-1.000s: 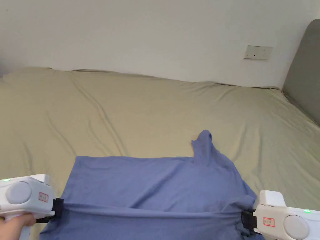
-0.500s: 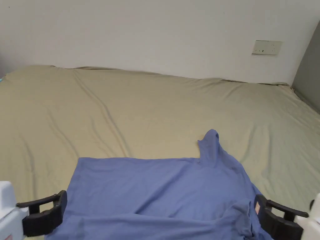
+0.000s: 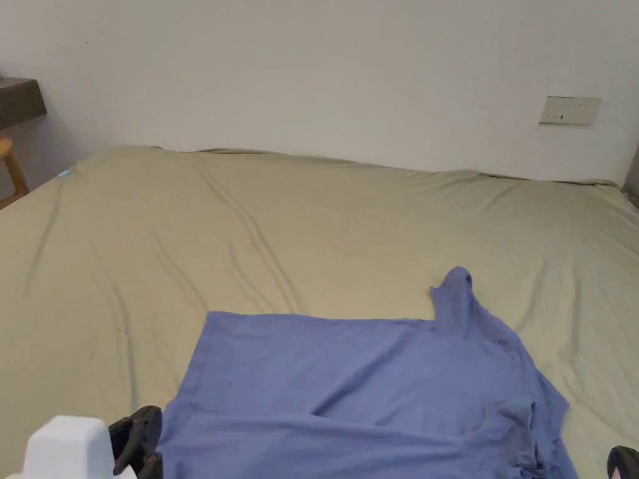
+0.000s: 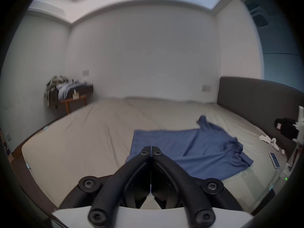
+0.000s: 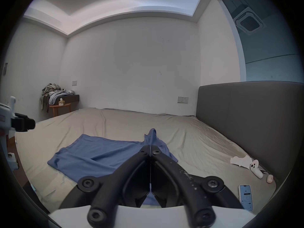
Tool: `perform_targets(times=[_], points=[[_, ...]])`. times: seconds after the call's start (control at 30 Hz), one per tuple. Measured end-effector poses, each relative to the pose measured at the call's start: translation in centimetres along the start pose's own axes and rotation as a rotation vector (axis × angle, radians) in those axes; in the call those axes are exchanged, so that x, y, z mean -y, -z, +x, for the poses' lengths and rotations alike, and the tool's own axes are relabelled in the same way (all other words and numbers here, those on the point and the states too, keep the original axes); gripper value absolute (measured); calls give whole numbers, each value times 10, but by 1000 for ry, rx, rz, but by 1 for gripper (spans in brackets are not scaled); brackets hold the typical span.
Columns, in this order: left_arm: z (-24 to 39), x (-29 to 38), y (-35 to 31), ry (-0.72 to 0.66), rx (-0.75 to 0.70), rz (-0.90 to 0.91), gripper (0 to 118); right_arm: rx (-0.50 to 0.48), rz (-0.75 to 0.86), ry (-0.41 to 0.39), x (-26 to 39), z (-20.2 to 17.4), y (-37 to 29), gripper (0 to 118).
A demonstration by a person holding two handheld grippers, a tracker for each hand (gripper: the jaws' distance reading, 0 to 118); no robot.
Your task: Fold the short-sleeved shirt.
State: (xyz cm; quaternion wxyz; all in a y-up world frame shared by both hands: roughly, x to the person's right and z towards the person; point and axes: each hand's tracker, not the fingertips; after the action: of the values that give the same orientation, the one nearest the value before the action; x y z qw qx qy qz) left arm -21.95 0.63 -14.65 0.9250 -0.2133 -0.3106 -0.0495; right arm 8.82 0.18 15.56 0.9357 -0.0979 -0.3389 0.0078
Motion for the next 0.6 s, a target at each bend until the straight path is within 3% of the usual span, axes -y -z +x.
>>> perform_targets(times=[0.07, 0.1, 0.17, 0.2, 0.33, 0.4, 0.47, 0.5, 0.57, 0.6], points=[[-24, -21, 41, -89, 52, -224, 5, 7, 3, 11, -4, 3, 3, 3], [-32, -29, 64, -142, 70, -341, 28, 10, 3, 26, -5, 5, 5, 3], [-49, -27, 117, -180, 98, -664, 97, -4, -13, 71, -7, 6, 4, 3], [-55, -18, 141, -156, 90, -792, 118, -2, -15, 79, -5, 5, 4, 3], [-63, 21, 179, -95, -24, -869, 102, 2, -39, 86, 6, 7, 2, 3], [-60, 40, 193, -41, -31, -871, 102, 12, -94, 83, 13, 9, 5, 3], [-61, 55, 206, -46, -28, -884, 97, 24, -136, 88, 20, 11, 10, 3], [-60, 58, 209, -74, -24, -915, 86, 26, -154, 90, 23, 13, 12, 3], [-57, 53, 199, -89, -46, -855, 86, 29, -179, 97, 29, 16, 13, 3], [-56, 46, 193, -108, -58, -841, 67, 32, -187, 96, 31, 18, 13, 3]])
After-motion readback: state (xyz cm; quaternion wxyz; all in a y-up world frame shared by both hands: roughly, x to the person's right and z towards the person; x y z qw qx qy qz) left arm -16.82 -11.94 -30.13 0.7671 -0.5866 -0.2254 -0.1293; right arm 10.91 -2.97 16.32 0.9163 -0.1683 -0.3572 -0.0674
